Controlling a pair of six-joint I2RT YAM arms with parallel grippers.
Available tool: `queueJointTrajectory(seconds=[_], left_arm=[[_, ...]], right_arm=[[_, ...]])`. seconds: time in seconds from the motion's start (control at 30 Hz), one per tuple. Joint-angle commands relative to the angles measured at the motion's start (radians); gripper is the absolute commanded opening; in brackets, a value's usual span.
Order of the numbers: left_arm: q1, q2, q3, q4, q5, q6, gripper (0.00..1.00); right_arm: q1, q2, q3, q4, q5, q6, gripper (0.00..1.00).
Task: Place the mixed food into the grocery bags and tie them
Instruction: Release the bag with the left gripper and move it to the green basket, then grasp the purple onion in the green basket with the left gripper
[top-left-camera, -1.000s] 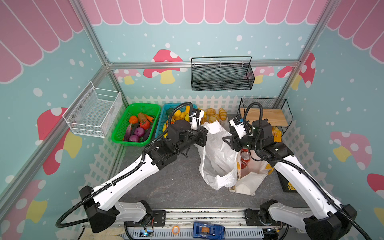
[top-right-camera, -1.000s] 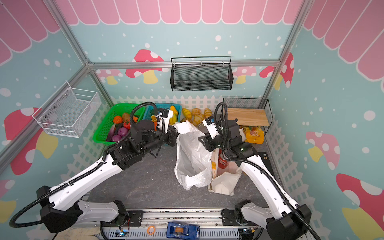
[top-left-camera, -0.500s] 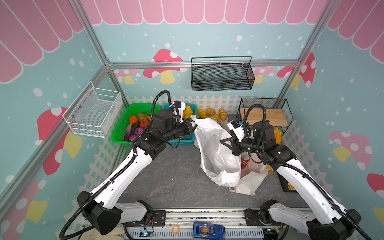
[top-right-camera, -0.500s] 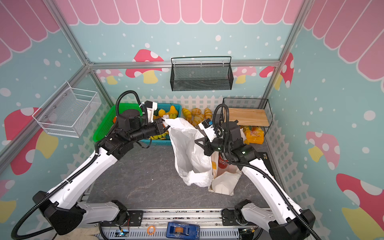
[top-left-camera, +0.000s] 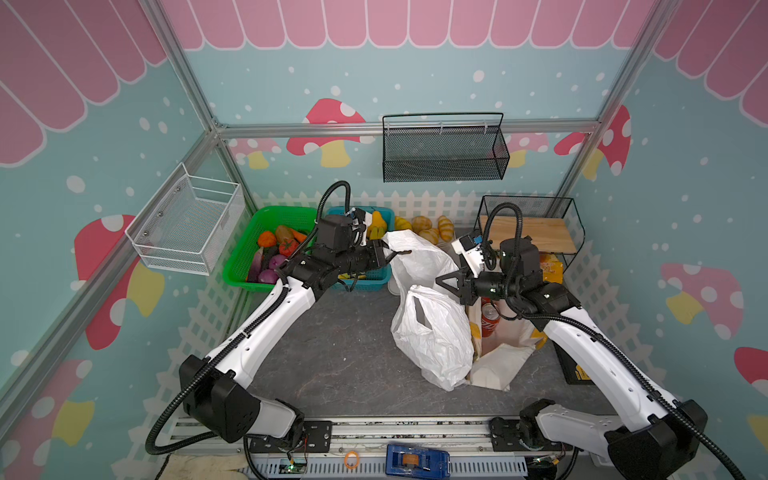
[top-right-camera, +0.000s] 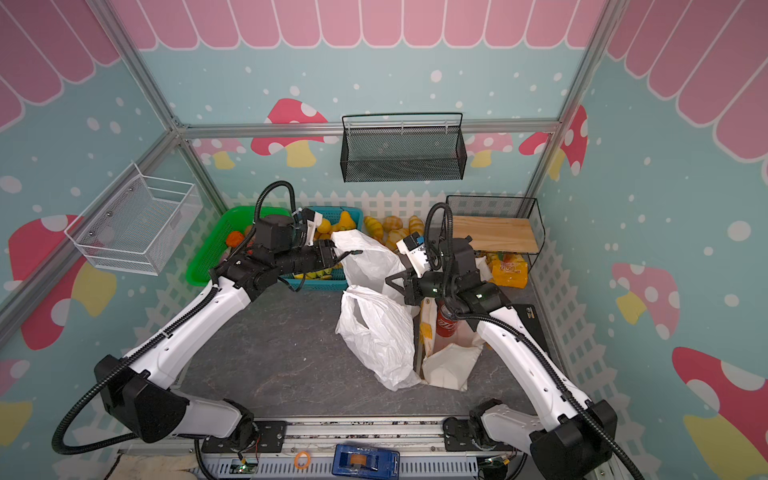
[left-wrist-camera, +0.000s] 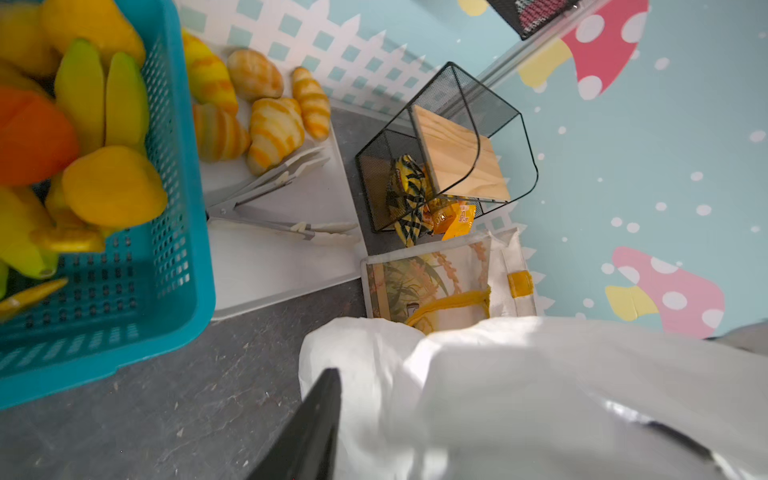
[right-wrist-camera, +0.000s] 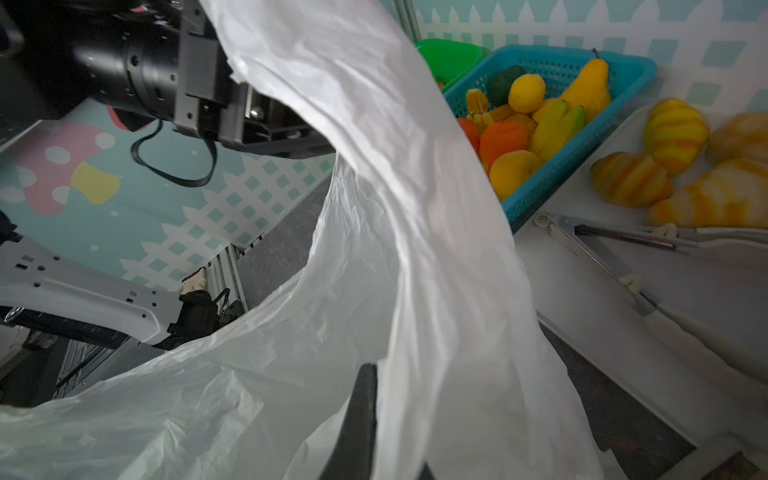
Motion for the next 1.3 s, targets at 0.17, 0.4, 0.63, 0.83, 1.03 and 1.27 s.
queueJointTrajectory(seconds=[0.17,0.4,0.63,0.83,1.03,1.27], left_arm=[[0.14,-0.221,-0.156,0.034,0.149,0.073,0.73],[0.418,-0.355,-0.238,-0.048,-0.014,0.067,0.75],[0.452,-0.168,-0.081,-0.219,-0.364,0.246,0.77],[0.473,0.102,0.103,-0.336,-0.583,0.357,0.83],[0.503,0.327,0.226,-0.354,-0.677,0.446,0.83],[0.554,0.525,0.36,-0.358,-0.681,0.495,0.84]], right_arm=[[-0.008,-0.031,-0.108,0.283,0.086,0.176,0.0],[-0.008,-0.037,-0.162,0.416,0.019,0.17,0.0],[-0.008,-0.046,-0.19,0.434,0.011,0.091,0.0],[-0.008,-0.046,-0.207,0.436,0.006,0.034,0.0],[-0.009,-0.038,-0.207,0.437,-0.001,0.009,0.0],[-0.008,-0.046,-0.22,0.441,0.028,0.0,0.0]])
